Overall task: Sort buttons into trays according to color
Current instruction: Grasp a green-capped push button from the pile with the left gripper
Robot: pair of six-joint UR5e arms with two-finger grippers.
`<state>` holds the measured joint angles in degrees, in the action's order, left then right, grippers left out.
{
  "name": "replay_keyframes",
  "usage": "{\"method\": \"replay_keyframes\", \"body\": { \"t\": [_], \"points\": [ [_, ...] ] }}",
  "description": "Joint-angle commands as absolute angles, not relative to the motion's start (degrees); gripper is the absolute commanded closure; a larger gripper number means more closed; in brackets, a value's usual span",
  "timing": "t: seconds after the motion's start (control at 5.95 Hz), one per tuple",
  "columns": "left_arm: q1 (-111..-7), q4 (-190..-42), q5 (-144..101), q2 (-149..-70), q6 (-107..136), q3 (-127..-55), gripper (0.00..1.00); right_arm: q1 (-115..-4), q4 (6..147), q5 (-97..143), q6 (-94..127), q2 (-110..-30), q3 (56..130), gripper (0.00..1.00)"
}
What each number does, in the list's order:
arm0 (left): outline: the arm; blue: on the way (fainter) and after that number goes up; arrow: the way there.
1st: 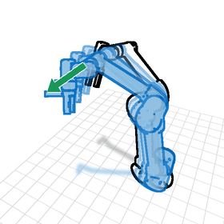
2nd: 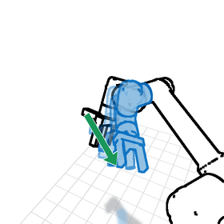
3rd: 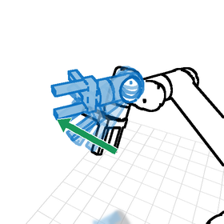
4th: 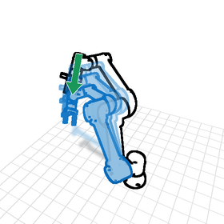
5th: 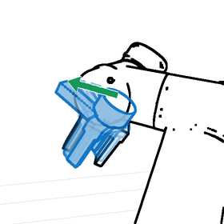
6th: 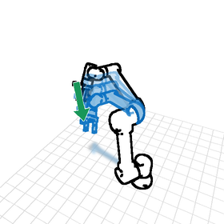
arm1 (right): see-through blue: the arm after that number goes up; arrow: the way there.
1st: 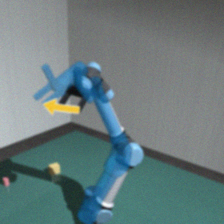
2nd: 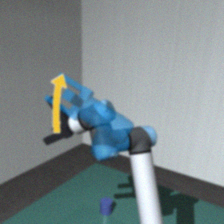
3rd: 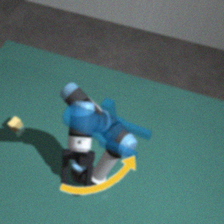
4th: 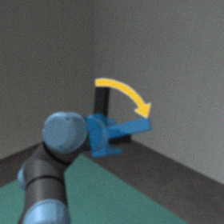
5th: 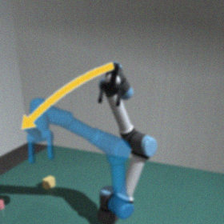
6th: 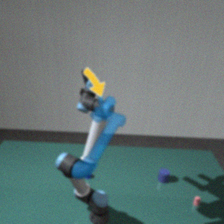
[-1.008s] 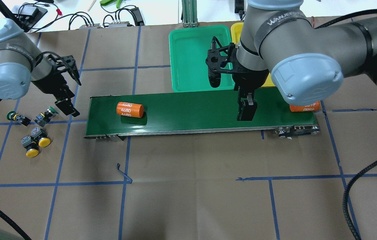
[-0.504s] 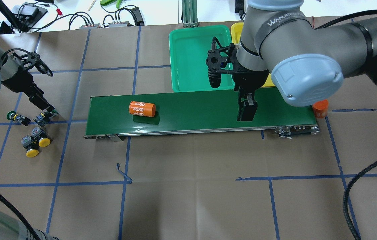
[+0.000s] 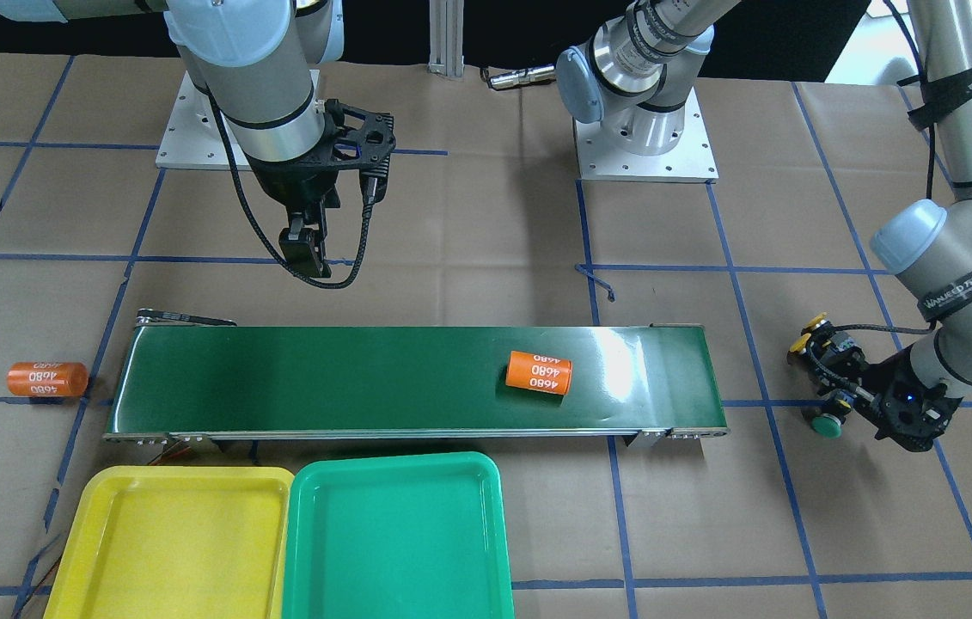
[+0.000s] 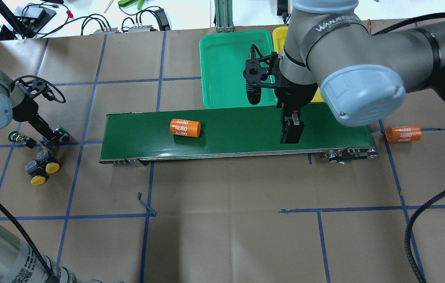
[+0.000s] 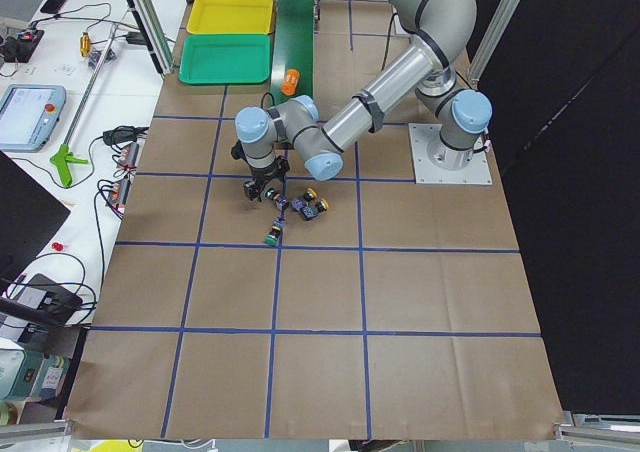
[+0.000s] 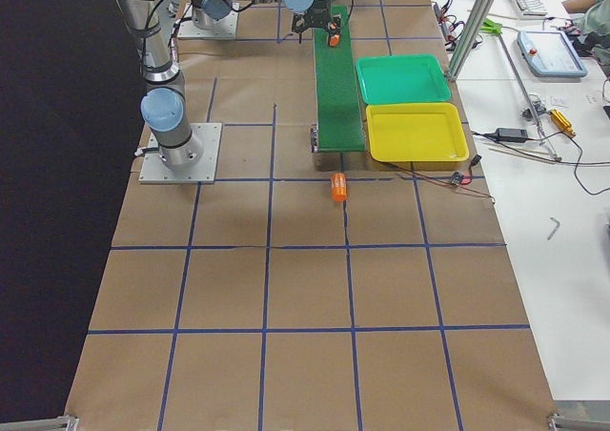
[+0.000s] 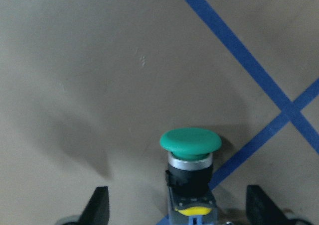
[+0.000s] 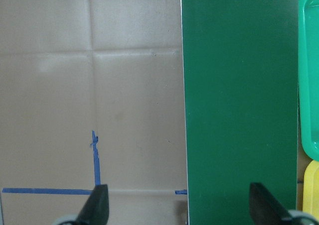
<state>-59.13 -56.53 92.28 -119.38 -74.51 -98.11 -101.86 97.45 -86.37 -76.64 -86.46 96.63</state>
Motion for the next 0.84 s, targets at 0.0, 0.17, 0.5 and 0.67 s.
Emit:
{"method": "replay_keyframes", "body": {
  "t": [0.0, 0.17, 0.5, 0.67],
  "points": [
    [-58.97, -57.04, 92.64, -120.06, -74.88, -98.17, 0.74, -101.87, 97.38, -86.40, -76.64, -86.48, 96.59, 0.00],
    [-58.97, -57.21, 93.07, -120.06, -74.88, -98.09, 0.95, -101.87, 97.12, -86.40, -76.64, -86.48, 96.68, 0.00],
    [-59.41, -65.86, 92.99, -118.84, -74.53, -92.85, 1.00, -101.87, 97.38, -86.31, -76.64, -86.48, 96.68, 0.00],
    [-60.63, -71.66, 92.21, -117.44, -75.23, -90.38, 1.00, -101.87, 97.38, -86.40, -76.55, -86.48, 96.77, 0.00]
  ]
}}
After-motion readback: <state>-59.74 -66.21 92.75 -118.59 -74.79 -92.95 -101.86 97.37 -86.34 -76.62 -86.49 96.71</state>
